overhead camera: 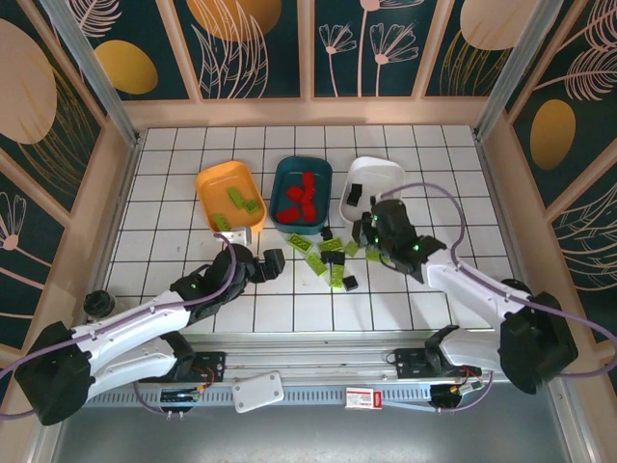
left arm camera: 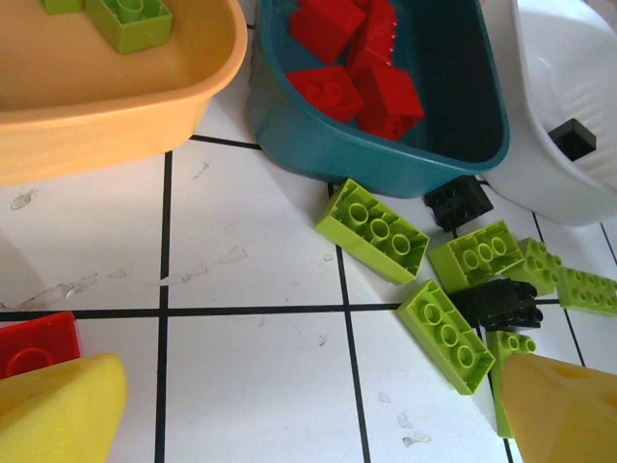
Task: Sort the legos into containers by color
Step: Place the lego in the container, then pick up the lego from the middle-left of the table.
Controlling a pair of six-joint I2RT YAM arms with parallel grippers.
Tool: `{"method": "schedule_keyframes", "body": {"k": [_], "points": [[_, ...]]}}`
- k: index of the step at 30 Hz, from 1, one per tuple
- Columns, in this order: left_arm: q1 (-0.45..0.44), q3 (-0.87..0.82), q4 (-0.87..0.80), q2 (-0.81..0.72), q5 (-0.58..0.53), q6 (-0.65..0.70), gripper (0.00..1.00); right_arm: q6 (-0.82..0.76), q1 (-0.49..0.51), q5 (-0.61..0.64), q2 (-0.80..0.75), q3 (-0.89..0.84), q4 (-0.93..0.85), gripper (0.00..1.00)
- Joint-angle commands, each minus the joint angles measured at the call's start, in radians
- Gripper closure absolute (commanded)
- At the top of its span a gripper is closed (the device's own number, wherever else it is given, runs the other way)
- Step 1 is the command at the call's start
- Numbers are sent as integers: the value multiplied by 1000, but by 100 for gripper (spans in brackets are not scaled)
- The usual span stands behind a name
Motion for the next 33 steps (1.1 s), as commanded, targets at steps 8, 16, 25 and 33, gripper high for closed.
{"method": "schedule_keyframes", "body": {"k": [8,16,25,33], "points": [[2,69,26,82,93,65,2,-91,-142,-33,389,253,110,73],[-52,178,40,253,183,131,14,-95,-148,-29,368,298,93,35],[-238,455,7,609,208,214,23,-24,-157,36,54,23,81,34],[-315,643,-50,839,190,268,33,29,-209,47,-261,-170,1,34]]}}
